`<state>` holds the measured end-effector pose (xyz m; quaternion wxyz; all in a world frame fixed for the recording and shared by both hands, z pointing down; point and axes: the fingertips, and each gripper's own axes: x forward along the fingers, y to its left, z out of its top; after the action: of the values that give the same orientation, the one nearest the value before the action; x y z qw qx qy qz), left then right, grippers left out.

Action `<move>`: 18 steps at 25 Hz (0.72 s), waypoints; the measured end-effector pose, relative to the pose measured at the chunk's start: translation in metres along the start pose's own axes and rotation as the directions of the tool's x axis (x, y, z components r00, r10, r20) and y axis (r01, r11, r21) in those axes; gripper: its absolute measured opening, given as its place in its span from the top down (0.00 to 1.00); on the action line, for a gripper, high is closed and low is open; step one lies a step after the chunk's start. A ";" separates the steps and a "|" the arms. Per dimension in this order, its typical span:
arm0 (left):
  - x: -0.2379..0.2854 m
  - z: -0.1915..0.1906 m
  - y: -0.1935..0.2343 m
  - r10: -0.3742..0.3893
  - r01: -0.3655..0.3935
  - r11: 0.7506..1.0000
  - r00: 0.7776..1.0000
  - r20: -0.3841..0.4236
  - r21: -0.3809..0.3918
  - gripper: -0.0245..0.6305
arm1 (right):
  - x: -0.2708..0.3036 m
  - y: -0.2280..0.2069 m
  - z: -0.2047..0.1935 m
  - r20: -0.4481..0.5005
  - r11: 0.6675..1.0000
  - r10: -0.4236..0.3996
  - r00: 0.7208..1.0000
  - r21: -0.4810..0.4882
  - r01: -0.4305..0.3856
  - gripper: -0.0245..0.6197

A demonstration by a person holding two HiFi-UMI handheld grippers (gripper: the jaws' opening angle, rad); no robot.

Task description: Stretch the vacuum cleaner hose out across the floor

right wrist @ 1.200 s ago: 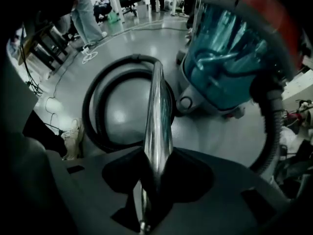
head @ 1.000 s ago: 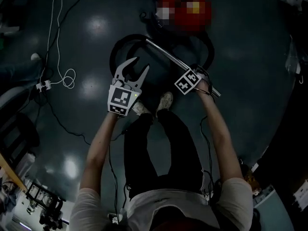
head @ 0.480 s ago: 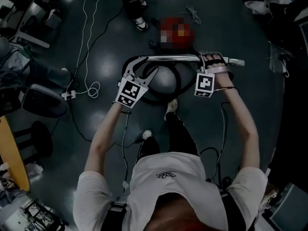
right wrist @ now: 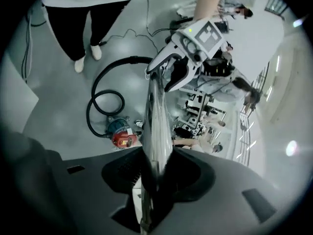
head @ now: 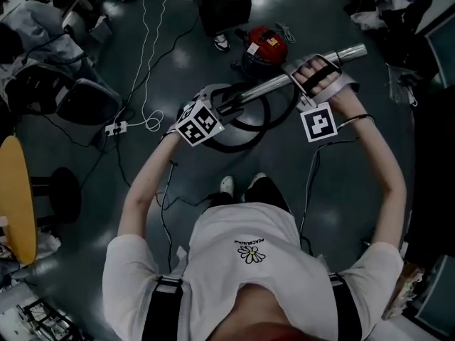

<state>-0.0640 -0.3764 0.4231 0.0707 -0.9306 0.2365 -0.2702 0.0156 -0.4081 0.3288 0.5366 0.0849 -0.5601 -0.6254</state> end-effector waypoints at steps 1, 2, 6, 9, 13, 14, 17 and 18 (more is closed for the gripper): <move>-0.005 -0.002 -0.023 -0.043 0.043 0.999 0.999 -0.018 -0.014 0.56 | -0.019 -0.001 0.013 0.005 0.998 -0.007 1.000 -0.060 0.007 0.69; -0.008 -0.004 -0.047 -0.086 0.085 0.996 0.996 -0.032 -0.025 0.56 | -0.038 -0.004 0.026 0.002 0.991 -0.025 1.000 -0.135 0.026 0.69; -0.011 0.008 -0.154 -0.218 0.215 0.973 0.976 -0.028 -0.082 0.61 | -0.116 -0.010 0.068 0.025 0.927 -0.136 0.990 -0.350 0.136 0.67; -0.020 0.026 -0.206 -0.111 0.115 0.981 0.993 0.033 -0.154 0.86 | -0.169 0.009 0.091 0.044 0.896 -0.183 0.982 -0.404 0.185 0.66; -0.024 0.049 -0.263 -0.035 0.037 0.992 0.999 0.013 -0.121 0.87 | -0.241 0.036 0.096 0.041 0.893 -0.249 0.968 -0.377 0.246 0.58; -0.026 0.057 -0.272 -0.029 0.030 0.995 1.000 0.006 -0.097 0.87 | -0.258 0.038 0.094 0.045 0.893 -0.277 0.960 -0.357 0.275 0.56; -0.033 0.078 -0.288 0.002 -0.002 1.000 1.000 -0.014 -0.028 0.86 | -0.301 0.039 0.087 0.030 0.890 -0.352 0.935 -0.298 0.345 0.53; -0.035 0.084 -0.292 0.010 -0.010 1.000 1.000 -0.013 -0.011 0.86 | -0.314 0.037 0.085 0.013 0.891 -0.369 0.929 -0.278 0.358 0.51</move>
<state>0.0726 -0.1029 0.4115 0.0654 -0.9280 0.2430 -0.2748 0.1060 -0.1080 0.2330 0.4278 0.1254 -0.4309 -0.7846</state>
